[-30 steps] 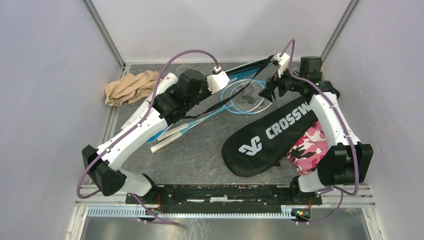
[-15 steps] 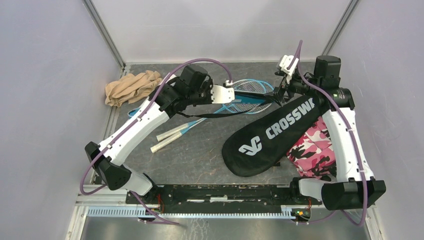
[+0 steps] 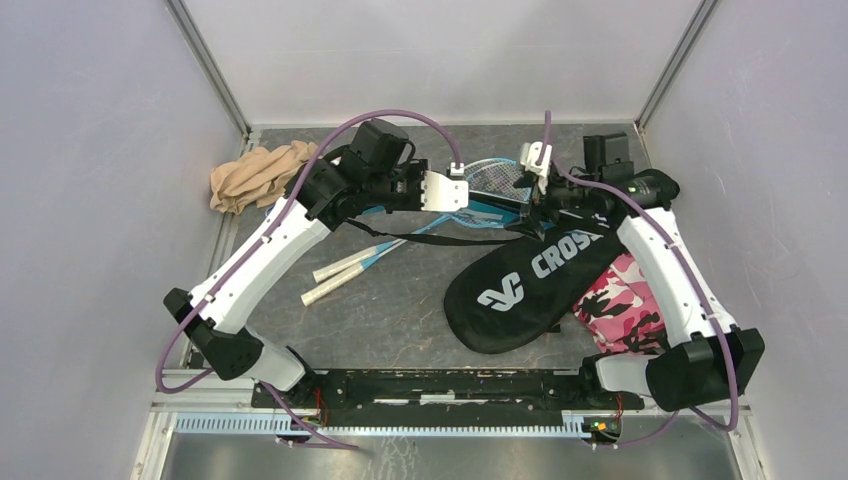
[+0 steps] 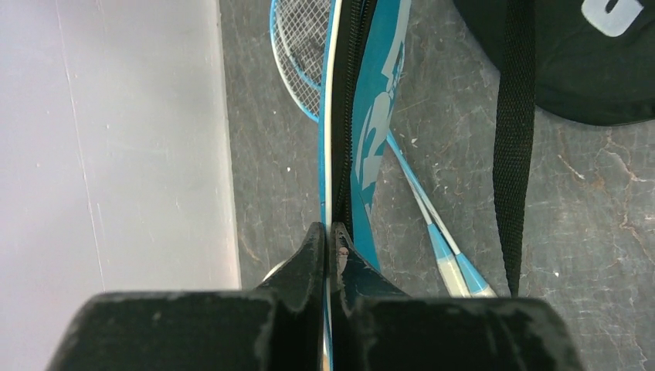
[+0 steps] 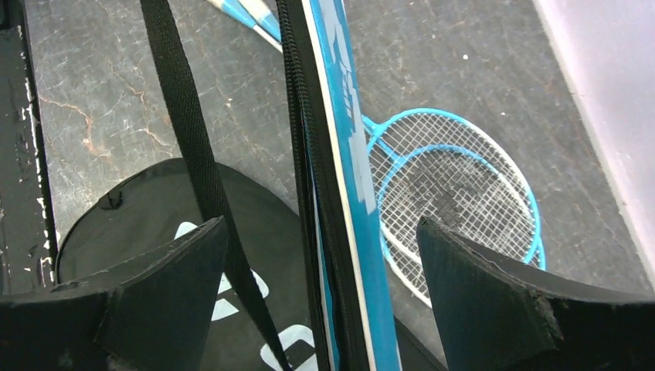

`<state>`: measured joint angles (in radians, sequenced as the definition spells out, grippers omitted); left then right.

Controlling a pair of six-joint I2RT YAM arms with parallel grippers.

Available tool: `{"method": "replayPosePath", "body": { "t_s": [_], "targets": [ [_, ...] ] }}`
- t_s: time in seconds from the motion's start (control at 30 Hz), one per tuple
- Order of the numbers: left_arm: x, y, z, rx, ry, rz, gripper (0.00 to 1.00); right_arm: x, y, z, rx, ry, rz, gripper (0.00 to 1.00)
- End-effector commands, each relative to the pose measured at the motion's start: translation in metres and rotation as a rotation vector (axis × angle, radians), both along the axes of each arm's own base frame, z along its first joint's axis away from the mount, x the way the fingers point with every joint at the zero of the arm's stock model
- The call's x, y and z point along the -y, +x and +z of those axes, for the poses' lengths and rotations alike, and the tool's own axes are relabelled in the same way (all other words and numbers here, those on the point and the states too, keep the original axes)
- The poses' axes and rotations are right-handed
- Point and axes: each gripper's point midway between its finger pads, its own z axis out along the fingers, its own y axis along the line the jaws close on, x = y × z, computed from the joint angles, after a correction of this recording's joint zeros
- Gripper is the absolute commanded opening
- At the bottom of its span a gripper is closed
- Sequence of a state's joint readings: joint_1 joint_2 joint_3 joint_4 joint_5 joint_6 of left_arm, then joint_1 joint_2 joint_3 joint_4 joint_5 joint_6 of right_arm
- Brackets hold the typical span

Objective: Pack up the badminton gear
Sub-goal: Adjust the racket bag at the corner of the board.

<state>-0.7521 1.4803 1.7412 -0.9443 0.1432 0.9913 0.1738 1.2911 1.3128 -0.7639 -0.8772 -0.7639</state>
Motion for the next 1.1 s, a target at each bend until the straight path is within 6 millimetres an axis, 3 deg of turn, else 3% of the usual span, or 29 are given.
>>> {"method": "replayPosePath", "body": {
  "t_s": [0.0, 0.07, 0.2, 0.47, 0.63, 0.83, 0.93, 1.07],
  "targets": [
    [0.014, -0.001, 0.030, 0.055, -0.071, -0.078, 0.02, -0.009, 0.006, -0.011, 0.006, -0.032, 0.007, 0.98],
    [0.016, -0.004, 0.030, 0.045, -0.076, -0.096, 0.02, -0.011, 0.012, -0.022, -0.003, -0.062, -0.007, 0.95],
    [0.019, -0.007, 0.029, 0.030, -0.081, -0.116, 0.02, -0.019, 0.016, -0.029, -0.025, -0.080, 0.009, 0.76],
    [0.023, 0.002, 0.033, 0.033, -0.110, -0.083, 0.02, -0.025, 0.014, -0.021, -0.058, -0.031, -0.020, 0.01],
    [0.023, 0.015, 0.043, 0.031, -0.192, -0.014, 0.05, -0.020, 0.017, -0.016, -0.058, 0.014, -0.128, 0.00],
    [0.030, 0.011, 0.040, -0.027, -0.251, -0.021, 0.29, -0.022, 0.009, -0.007, -0.027, 0.021, -0.087, 0.00],
    [0.032, 0.002, 0.030, -0.053, -0.223, -0.080, 0.47, -0.023, -0.001, -0.013, -0.022, -0.031, 0.007, 0.00],
    [0.031, -0.008, 0.019, -0.077, -0.180, -0.137, 0.68, -0.019, 0.002, -0.024, -0.026, -0.083, 0.025, 0.00]
  ]
}}
